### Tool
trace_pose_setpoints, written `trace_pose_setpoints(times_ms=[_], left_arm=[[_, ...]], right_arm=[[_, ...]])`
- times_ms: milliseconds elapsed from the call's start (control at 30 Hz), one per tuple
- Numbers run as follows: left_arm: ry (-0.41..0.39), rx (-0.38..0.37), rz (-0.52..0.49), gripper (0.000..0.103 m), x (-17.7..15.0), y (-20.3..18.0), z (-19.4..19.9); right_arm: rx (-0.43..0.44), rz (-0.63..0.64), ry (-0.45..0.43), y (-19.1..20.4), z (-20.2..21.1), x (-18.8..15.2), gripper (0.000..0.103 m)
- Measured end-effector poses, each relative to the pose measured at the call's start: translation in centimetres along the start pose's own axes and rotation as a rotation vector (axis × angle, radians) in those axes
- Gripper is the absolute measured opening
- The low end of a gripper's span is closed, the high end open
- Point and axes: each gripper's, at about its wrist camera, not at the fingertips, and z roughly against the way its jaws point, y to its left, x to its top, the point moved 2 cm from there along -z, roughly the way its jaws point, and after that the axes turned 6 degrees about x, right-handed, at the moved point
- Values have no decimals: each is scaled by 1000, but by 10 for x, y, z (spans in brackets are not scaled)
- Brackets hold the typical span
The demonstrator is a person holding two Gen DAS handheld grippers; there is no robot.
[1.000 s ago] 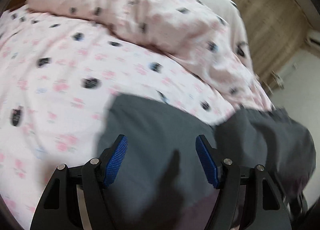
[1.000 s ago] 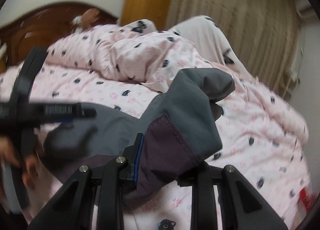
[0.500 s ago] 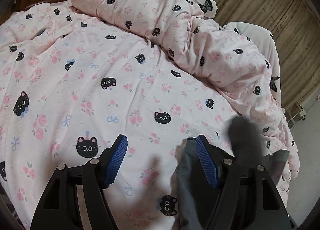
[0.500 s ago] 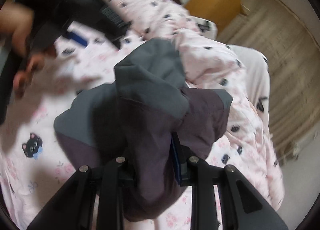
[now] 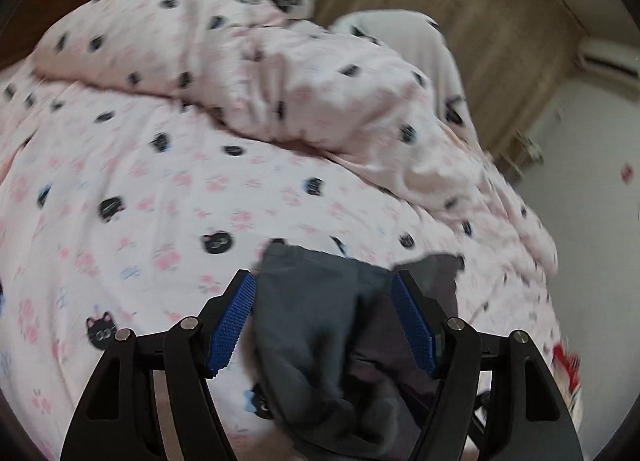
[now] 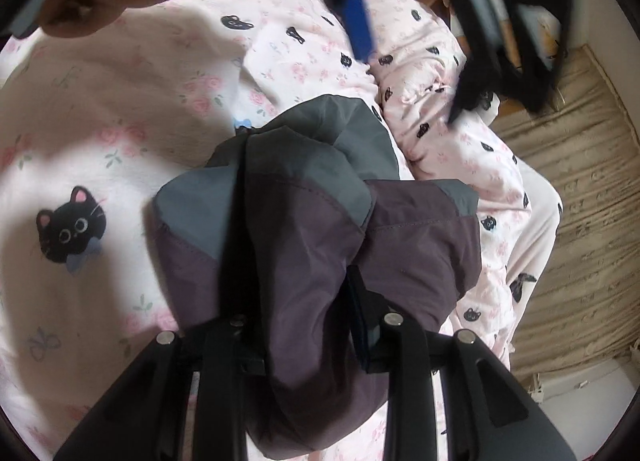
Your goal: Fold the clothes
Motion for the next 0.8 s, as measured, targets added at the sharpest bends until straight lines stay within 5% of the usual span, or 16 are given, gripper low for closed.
trace_pose_setpoints(times_ms=[167, 467, 567, 633, 800], left_arm=[[127, 0, -71, 65, -11, -17, -27], [276, 204, -95, 65, -34, -3, -68], [300, 233, -95, 65, -40, 1, -73], [302, 236, -91, 65, -41, 2, -73], [302, 241, -95, 65, -41, 1, -71]], right_arm=[[28, -24, -48, 0, 6, -5, 32], [130, -96, -122, -10, 19, -17, 33], [237, -189, -182, -30, 34, -26, 54], [314, -271, -256, -52, 51, -36, 80], [448, -556, -357, -134, 59, -56, 78]])
